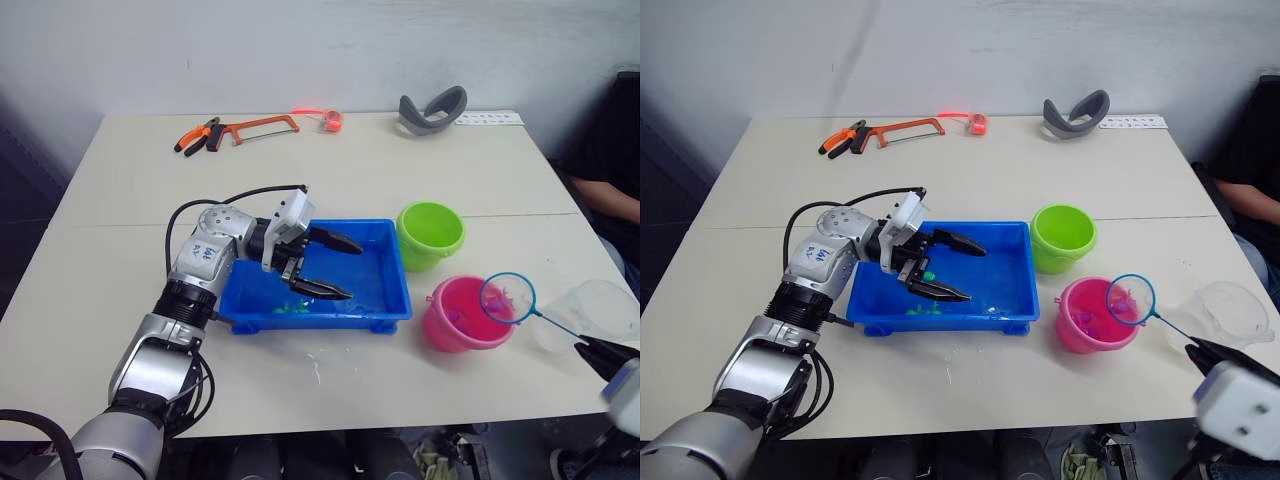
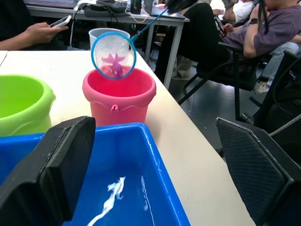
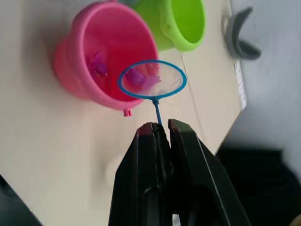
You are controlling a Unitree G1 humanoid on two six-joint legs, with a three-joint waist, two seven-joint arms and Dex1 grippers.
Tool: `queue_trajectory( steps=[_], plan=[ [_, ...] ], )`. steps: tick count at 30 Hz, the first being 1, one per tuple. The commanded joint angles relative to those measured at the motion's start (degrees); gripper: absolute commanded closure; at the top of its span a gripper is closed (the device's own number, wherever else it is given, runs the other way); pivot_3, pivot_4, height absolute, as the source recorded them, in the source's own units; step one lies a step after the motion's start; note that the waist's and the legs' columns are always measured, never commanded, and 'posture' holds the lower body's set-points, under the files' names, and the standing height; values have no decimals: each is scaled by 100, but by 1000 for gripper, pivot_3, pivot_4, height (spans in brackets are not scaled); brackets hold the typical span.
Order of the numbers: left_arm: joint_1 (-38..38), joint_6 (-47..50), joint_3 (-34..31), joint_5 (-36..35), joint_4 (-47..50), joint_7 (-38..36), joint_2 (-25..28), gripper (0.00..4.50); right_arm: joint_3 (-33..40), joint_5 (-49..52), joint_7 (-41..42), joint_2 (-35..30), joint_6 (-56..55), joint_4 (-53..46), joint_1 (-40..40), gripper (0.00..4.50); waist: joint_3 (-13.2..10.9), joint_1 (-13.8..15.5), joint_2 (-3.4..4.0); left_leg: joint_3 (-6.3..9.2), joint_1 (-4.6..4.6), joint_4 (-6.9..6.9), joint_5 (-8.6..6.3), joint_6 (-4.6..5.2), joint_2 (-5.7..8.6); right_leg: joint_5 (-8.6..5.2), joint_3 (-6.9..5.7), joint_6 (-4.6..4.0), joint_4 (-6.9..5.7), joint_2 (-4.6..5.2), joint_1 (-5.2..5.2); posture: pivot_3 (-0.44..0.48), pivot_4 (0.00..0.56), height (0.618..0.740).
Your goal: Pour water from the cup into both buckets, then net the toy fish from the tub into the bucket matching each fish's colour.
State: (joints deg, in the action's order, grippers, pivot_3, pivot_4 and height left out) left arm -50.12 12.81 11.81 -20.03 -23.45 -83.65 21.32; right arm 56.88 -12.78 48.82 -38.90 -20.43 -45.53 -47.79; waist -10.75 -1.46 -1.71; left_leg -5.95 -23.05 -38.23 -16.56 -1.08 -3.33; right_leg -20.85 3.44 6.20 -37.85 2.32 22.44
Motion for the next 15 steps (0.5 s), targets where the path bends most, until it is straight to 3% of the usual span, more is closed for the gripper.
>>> queue_trajectory(
  steps=[1,8,15],
  plan=[
    [-125,-77,-101,-9,50,-32,9,52,292,-1147,-702,-56,-1409,448,187,4500,0,-2,0,-1,0,-1,0,0,1,0,0,1,-1,1,0,0,150,740],
    [-90,-49,-140,-3,91,-5,62,52,669,-1440,-1390,-152,-2522,967,481,4500,0,-4,1,-4,19,1,4,-7,-2,-1,1,-2,-10,1,-10,0,150,740],
    [-114,-54,-163,15,71,32,61,52,353,-1278,-1244,-432,-3066,1163,245,4500,0,-11,0,-3,100,17,-2,-7,-2,-4,-1,-7,11,2,-99,0,150,740]
  ],
)
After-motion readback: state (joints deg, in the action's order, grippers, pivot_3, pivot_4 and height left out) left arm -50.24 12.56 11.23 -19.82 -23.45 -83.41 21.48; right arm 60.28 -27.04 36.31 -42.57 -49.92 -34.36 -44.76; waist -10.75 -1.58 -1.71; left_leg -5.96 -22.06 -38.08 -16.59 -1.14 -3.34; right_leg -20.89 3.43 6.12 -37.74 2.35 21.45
